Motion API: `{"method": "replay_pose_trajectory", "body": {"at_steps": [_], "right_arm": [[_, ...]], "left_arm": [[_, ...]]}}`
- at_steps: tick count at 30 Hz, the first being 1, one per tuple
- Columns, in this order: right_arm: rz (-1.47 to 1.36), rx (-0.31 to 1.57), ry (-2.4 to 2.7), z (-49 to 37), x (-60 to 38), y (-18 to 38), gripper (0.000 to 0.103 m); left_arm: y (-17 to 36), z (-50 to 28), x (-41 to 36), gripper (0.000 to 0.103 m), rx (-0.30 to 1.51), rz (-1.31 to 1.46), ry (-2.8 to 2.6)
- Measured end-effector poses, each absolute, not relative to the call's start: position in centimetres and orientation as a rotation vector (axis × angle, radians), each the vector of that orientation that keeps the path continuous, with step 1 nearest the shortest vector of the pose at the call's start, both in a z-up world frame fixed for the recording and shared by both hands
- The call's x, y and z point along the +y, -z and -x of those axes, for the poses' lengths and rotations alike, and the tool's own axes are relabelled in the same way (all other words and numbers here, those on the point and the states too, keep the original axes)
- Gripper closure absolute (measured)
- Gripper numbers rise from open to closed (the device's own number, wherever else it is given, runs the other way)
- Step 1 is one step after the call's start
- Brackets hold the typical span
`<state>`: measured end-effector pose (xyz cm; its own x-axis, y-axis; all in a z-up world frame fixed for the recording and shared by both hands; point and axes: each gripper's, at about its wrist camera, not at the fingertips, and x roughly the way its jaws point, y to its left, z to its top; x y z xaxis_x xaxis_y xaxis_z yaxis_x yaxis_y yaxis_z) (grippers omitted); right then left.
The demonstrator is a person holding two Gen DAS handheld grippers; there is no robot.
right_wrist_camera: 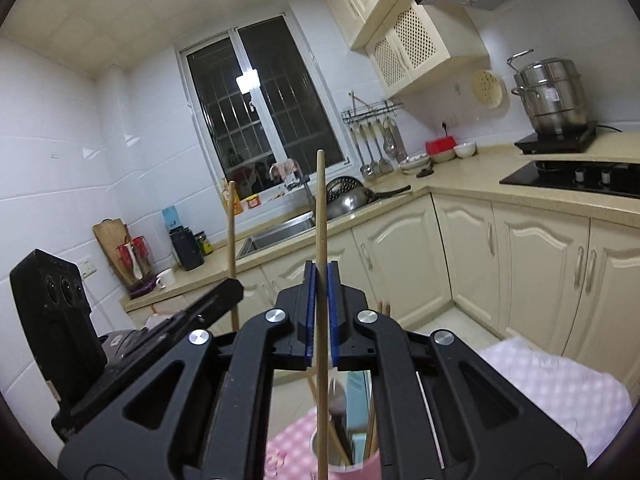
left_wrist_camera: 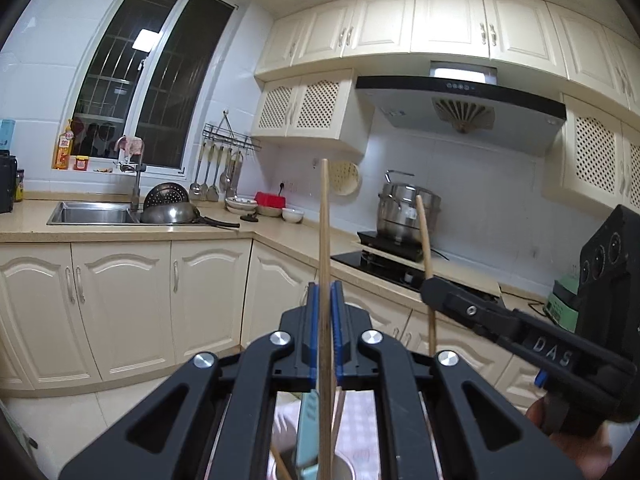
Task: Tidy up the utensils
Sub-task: 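Lift both chopsticks over the pink cup and open both grippers to drop them, then move both open grippers back to the remaining chopsticks on the cloth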
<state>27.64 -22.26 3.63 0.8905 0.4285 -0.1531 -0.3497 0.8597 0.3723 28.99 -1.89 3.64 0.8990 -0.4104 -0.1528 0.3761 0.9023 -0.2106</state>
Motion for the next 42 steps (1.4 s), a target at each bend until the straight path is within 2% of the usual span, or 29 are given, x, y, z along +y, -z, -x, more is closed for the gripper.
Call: {"method": "replay_pose_trajectory", "body": {"at_steps": [12, 26, 28, 29, 31, 32, 33, 35, 38, 42], "right_arm": [[-0.361, 0.280, -0.380, -31.0, -21.0, 0.0, 0.097], [-0.341, 0.344, -0.367, -31.3, -20.2, 2.5, 0.096], [-0.328, 0.369, -0.364, -31.1, -20.2, 2.8, 0.095], [-0.326, 0.385, -0.358, -30.9, -20.3, 3.0, 0.087], [-0.345, 0.389, -0.331, -30.3, -21.2, 3.1, 0.055], [-0.363, 0.378, -0.308, -29.7, -21.9, 3.1, 0.029], [-0.376, 0.368, -0.303, -29.2, -22.6, 3.0, 0.019], [-0.372, 0.366, -0.287, -28.2, -23.6, 2.8, 0.018], [-0.370, 0.379, -0.263, -26.9, -24.8, 2.5, 0.007], [-0.353, 0.418, -0.241, -25.9, -25.5, 2.5, 0.006]], "left_arm": [[-0.4, -32.5, -3.2, 0.097, 0.218, 0.189, 0.389], [1.7, -30.9, -2.3, 0.096, 0.290, 0.169, 0.398], [1.9, -30.7, -2.2, 0.085, 0.307, 0.152, 0.406], [2.0, -30.5, -2.2, 0.068, 0.311, 0.145, 0.401], [2.0, -29.9, -1.6, 0.059, 0.304, 0.151, 0.381], [2.0, -29.6, -1.0, 0.045, 0.308, 0.170, 0.382], [2.0, -29.4, -0.6, 0.026, 0.311, 0.178, 0.375], [1.9, -28.7, 0.0, 0.018, 0.304, 0.179, 0.353], [1.6, -27.7, 0.2, 0.009, 0.310, 0.147, 0.323], [1.2, -26.4, -0.2, 0.006, 0.343, 0.095, 0.292]]}}
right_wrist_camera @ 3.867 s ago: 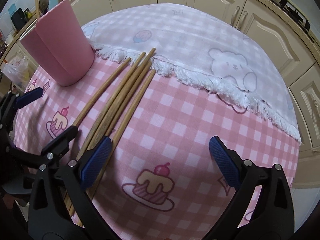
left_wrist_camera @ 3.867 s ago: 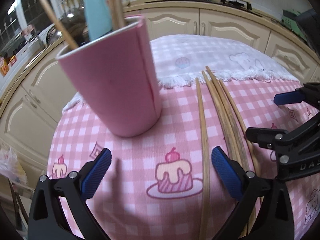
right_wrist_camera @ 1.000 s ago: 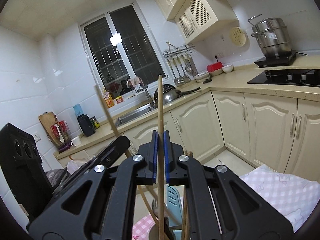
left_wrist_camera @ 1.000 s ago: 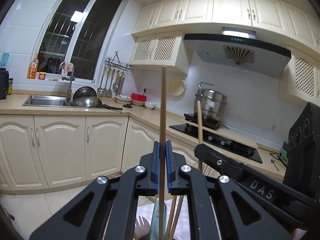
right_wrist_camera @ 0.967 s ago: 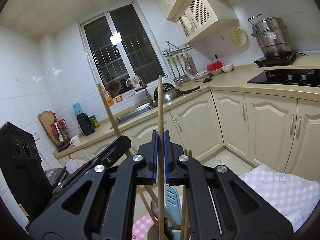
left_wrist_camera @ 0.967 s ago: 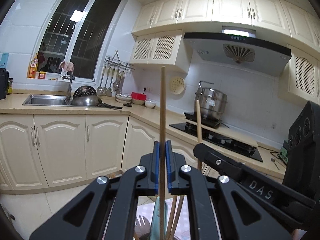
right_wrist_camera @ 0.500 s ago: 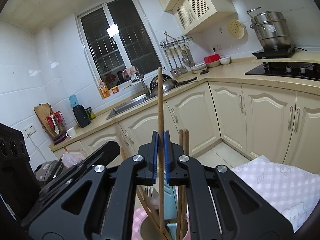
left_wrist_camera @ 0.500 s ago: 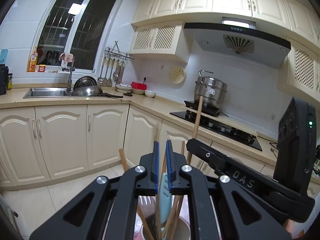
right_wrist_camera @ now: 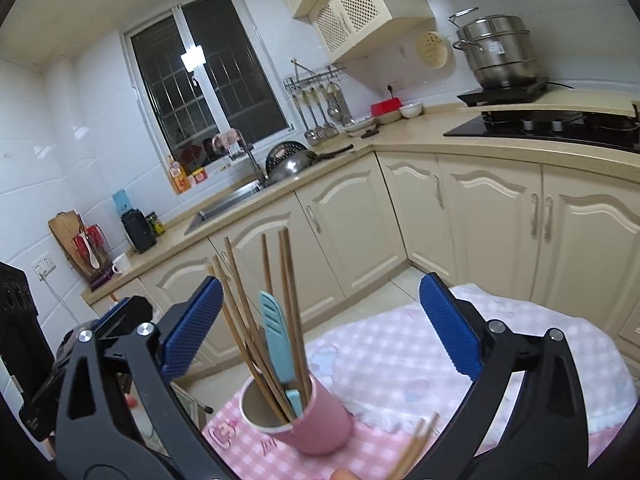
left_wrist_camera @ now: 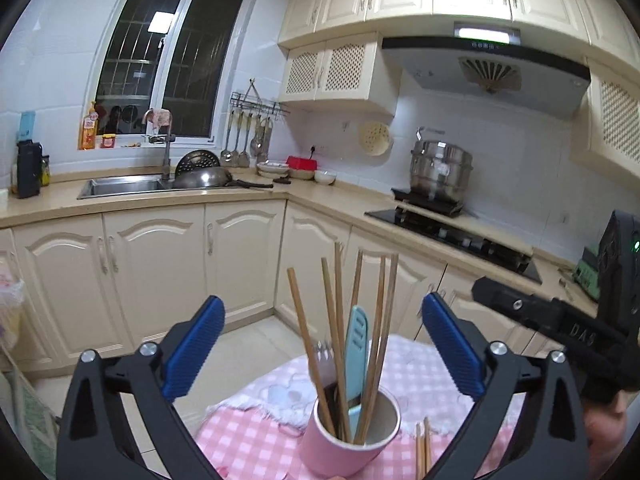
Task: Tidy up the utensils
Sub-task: 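Move both open grippers back to the remaining chopsticks on the cloth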
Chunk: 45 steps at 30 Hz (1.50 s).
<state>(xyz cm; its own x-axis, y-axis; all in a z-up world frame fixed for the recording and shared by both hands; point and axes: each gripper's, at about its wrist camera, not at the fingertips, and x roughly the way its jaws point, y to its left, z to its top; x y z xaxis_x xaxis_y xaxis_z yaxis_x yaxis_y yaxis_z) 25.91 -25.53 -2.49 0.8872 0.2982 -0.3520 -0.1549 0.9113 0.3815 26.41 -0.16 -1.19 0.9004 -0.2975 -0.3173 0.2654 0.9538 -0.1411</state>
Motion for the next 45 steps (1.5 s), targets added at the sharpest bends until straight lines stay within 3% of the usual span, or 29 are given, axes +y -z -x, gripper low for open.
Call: {"method": "replay_pose_trajectory", "body": {"at_steps": [30, 45], "right_arm": [[-0.320, 0.720, -0.114, -18.8, -30.4, 5.8, 0.006], [-0.194, 1.050, -0.090, -19.9, -26.3, 16.2, 0.006]], "left_arm": [[4.9, -21.2, -3.1, 0.005, 0.562, -0.031, 0.308], [11.9, -21.5, -4.7, 0.005, 0.744, -0.118, 0.314]]}}
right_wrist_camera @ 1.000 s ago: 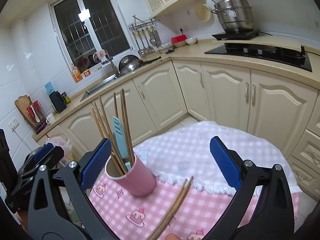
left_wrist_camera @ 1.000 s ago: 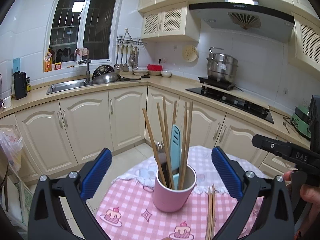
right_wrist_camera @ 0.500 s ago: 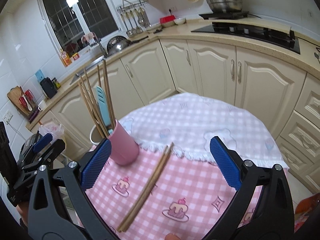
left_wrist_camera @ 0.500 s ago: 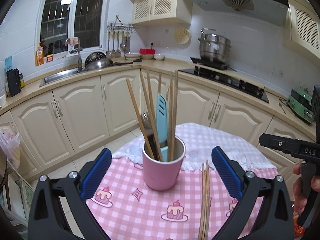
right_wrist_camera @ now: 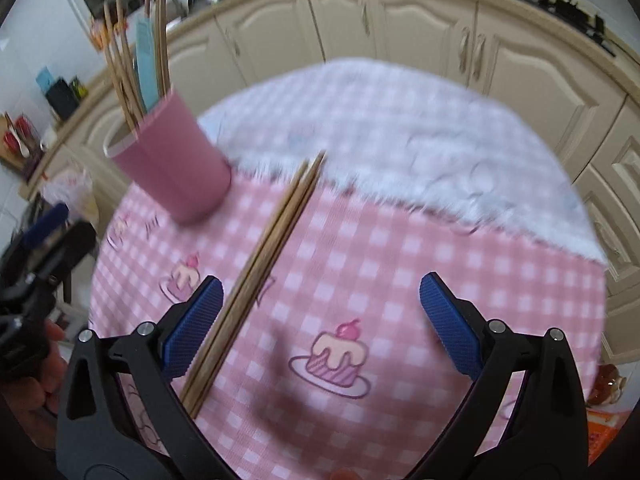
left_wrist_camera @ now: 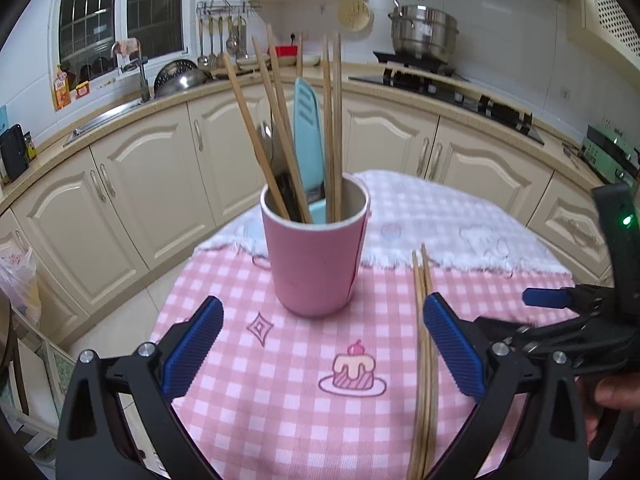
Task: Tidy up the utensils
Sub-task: 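Move both open grippers back to the remaining chopsticks on the cloth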
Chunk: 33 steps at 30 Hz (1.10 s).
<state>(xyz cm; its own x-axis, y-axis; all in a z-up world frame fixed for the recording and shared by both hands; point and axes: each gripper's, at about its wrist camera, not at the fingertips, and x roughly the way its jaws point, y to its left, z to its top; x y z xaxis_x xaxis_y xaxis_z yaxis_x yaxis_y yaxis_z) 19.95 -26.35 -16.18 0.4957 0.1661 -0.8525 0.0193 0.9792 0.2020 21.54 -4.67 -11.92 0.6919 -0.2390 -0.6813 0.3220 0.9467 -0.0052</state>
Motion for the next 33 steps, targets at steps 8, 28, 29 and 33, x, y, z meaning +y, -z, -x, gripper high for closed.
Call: {"method": "replay_pose_trajectory", "body": {"at_steps": [8, 28, 29, 33], "right_arm": [[-0.079, 1.099, -0.088, -20.5, -23.9, 19.2, 0.006], [-0.048, 1.148, -0.002, -20.6, -27.2, 19.4, 0.006], [-0.055, 1.147, 0.002, -20.7, -27.4, 19.4, 0.006], [-0.086, 1.143, 0.008, -20.8, -28.2, 19.3, 0.006]], "left_arm": [[14.4, -21.8, -4.9, 0.005, 0.819, -0.172, 0.325], [18.6, -23.7, -9.8, 0.005, 0.952, -0.326, 0.452], [18.9, -24.0, -10.0, 0.005, 0.960, -0.332, 0.451], [19.6, -24.4, -10.6, 0.005, 0.974, -0.353, 0.459]]}}
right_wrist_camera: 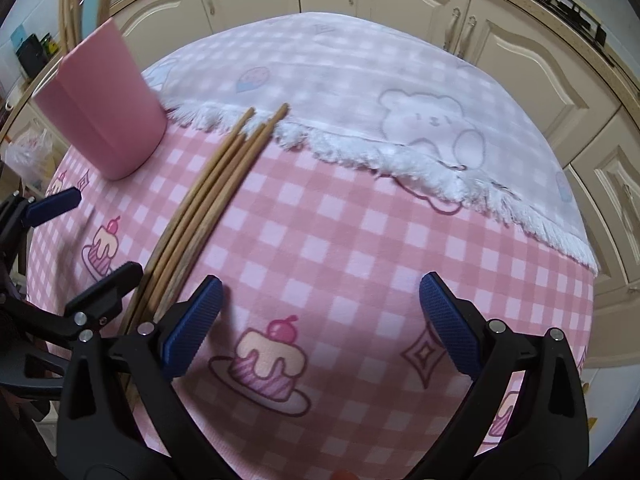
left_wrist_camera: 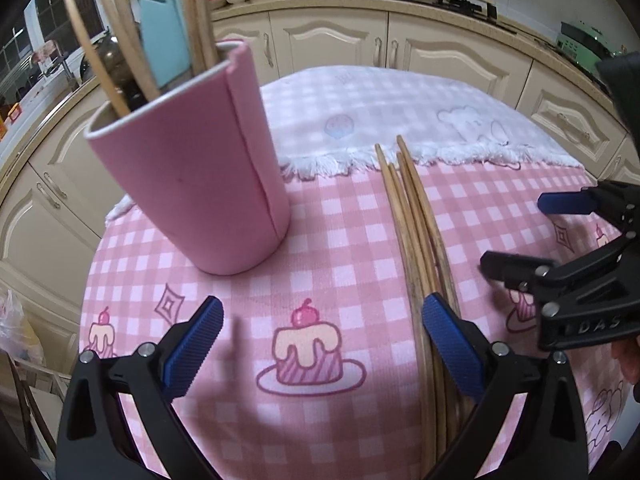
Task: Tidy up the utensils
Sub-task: 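Move both open grippers back to the remaining chopsticks on the cloth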
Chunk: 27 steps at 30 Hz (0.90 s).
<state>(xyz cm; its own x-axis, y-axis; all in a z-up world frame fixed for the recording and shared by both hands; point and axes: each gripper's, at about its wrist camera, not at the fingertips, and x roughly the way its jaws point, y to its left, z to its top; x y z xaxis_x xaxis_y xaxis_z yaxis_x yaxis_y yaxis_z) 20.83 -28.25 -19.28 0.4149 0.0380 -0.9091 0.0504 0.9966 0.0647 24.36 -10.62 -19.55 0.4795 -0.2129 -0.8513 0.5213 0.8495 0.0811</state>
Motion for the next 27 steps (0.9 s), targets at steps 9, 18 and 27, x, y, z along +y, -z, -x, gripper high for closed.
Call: {"method": "replay_pose_trajectory", "body": {"at_steps": [9, 18, 27], "right_arm": [[-0.103, 1.148, -0.009, -21.6, -27.8, 19.3, 0.006], [-0.065, 1.163, -0.012, -22.9, -25.6, 19.5, 0.006], [-0.034, 1.199, -0.035, -23.0, -25.1, 19.6, 0.007]], "left_arm": [[20.7, -25.5, -12.1, 0.006, 0.959, -0.396, 0.425], [20.3, -25.7, -10.8, 0.010, 0.953, -0.387, 0.426], [20.0, -25.6, -10.4, 0.010, 0.931, -0.430, 0.430]]}}
